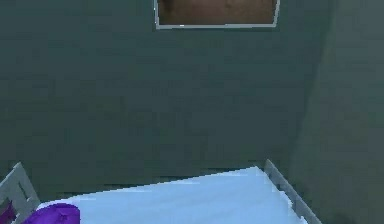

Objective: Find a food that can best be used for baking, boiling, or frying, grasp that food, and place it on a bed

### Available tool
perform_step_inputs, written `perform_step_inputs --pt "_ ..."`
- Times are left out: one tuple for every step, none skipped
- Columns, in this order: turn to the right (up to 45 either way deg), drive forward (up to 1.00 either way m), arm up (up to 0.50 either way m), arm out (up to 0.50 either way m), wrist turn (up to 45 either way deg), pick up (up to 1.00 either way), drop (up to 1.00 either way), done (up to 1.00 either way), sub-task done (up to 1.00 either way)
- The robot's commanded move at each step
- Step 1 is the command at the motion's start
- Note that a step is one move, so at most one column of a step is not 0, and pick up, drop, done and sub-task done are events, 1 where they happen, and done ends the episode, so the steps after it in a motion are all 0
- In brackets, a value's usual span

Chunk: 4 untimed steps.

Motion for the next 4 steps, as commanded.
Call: perform_step_inputs --pt "-9.0 0.00 0.00 0.00 0.0 0.00 0.00 0.00 0.00" --pt "0.0 0.10 0.00 0.00 0.0 0.00 0.00 0.00 0.00" --pt "6.0 0.00 0.00 0.00 0.0 0.00 0.00 0.00 0.00" --pt "-3.0 0.00 0.00 0.00 0.0 0.00 0.00 0.00 0.00"
